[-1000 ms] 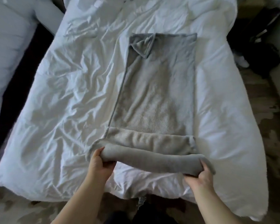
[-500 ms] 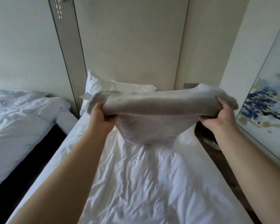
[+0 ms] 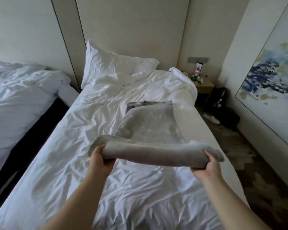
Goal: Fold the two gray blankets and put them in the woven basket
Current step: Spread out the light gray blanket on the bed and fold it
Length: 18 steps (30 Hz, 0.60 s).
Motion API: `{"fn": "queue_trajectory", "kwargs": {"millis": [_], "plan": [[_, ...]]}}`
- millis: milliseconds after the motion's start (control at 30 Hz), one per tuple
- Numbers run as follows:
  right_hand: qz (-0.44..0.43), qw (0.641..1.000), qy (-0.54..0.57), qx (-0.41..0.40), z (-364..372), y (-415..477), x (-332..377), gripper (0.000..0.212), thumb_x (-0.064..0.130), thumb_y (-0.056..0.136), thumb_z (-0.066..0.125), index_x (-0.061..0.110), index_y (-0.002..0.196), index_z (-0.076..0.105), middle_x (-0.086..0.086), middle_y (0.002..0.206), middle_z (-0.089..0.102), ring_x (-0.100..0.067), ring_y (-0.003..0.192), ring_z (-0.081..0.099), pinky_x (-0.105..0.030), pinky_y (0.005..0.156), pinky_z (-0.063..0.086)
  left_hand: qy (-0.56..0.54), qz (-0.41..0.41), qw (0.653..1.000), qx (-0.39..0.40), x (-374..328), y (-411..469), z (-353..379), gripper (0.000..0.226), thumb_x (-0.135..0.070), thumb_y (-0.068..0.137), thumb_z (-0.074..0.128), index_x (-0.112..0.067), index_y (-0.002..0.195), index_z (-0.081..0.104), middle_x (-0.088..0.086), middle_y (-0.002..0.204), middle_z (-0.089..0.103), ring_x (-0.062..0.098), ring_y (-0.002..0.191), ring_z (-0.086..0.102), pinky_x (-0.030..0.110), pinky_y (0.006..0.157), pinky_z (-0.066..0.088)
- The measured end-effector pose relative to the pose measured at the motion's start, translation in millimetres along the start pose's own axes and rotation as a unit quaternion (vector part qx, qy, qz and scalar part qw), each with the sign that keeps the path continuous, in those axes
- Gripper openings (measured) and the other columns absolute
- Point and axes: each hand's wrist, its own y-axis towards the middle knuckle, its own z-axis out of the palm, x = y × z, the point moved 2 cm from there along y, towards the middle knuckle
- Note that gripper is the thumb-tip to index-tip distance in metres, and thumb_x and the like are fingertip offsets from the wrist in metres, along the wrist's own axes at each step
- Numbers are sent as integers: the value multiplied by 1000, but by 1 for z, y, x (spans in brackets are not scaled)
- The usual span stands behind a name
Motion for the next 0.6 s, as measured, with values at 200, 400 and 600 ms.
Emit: {"fn": "queue_trajectory", "kwargs": {"millis": [200,400,600], "plan": [[4,998,-21,-62,-112,-73,-53,5,23,90,54,21,92,58,-11,94,63,-30,88,59,-41,71,47,20,-59,995,-72,53,-65,-124,22,-17,86,54,-4,103,58,15,93,63,26,82,62,36,69,54],[28,995,-32,-92,-192,-142,-87,8,23,89,55,19,96,57,-13,100,63,-33,91,59,-47,83,46,24,-103,988,-109,77,-138,-209,14,-18,86,58,-5,92,59,16,90,64,29,82,61,38,66,51],[29,996,7,-87,-218,-175,-99,12,23,87,58,21,99,59,-12,105,65,-34,98,59,-50,91,46,8,-102,991,-86,79,-160,-235,26,-17,81,64,-5,104,59,17,103,65,32,95,63,40,75,54]]}}
